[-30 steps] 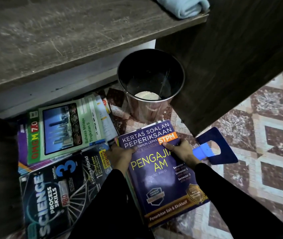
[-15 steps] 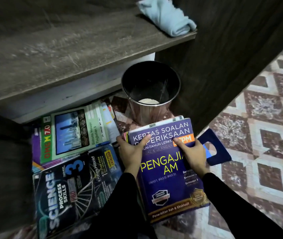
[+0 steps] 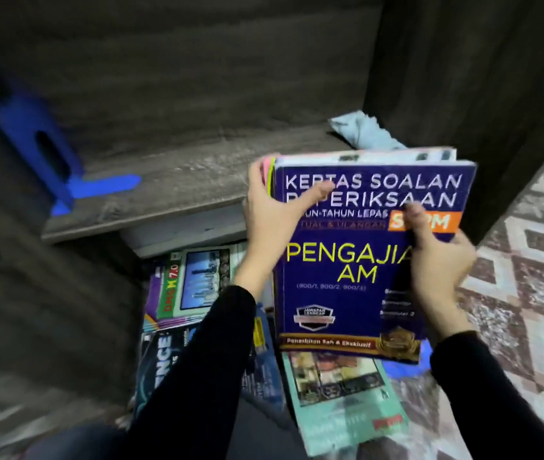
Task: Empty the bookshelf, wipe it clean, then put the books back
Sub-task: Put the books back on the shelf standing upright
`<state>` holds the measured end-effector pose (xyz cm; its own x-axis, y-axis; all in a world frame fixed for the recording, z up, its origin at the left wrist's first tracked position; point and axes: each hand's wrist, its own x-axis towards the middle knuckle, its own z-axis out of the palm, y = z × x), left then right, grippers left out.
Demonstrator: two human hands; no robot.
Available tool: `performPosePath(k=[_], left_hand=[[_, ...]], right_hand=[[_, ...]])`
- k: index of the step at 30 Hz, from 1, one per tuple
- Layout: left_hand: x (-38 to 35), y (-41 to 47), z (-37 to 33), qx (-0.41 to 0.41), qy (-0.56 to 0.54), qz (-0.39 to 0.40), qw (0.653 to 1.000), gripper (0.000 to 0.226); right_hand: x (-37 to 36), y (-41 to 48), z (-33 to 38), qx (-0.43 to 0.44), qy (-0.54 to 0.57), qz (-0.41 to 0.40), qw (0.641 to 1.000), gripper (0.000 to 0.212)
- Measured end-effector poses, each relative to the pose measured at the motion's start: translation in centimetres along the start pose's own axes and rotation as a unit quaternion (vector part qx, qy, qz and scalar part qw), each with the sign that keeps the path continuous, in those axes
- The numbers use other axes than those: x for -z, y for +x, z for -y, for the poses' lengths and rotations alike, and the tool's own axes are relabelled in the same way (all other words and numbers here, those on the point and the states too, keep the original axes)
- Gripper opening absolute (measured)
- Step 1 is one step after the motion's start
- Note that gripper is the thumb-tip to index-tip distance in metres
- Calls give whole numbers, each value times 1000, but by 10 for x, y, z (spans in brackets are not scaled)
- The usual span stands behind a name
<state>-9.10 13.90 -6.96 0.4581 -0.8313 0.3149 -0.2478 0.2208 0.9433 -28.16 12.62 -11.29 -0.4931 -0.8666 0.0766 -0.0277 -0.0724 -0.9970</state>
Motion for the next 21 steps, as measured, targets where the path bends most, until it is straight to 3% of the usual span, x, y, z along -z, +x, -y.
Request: performPosePath(k=[3, 5, 8, 11, 15, 18, 21], left_hand=[[37, 16, -27, -23, -36, 32, 999, 87], [63, 15, -23, 19, -31, 56, 998, 84], [95, 4, 1, 103, -33, 73, 991, 60], [118, 0, 8, 172, -101, 43, 979, 20], [133, 11, 14, 249, -150, -32, 956, 22], [142, 20, 23, 278, -149, -70, 946, 32], [150, 29, 32, 308, -168, -66, 934, 27]], right_hand=[[-30, -1, 58, 31, 49, 16, 998, 50], [-51, -2, 90, 25, 78, 33, 996, 48], [-85, -3, 126, 0, 107, 66, 992, 50], [-127, -6, 139, -25, 87, 121, 989, 50], [-182, -4, 125, -28, -31, 189, 981, 81], [-218, 11, 102, -36, -83, 250, 964, 57], [-242, 14, 90, -85, -123, 301, 942, 30]])
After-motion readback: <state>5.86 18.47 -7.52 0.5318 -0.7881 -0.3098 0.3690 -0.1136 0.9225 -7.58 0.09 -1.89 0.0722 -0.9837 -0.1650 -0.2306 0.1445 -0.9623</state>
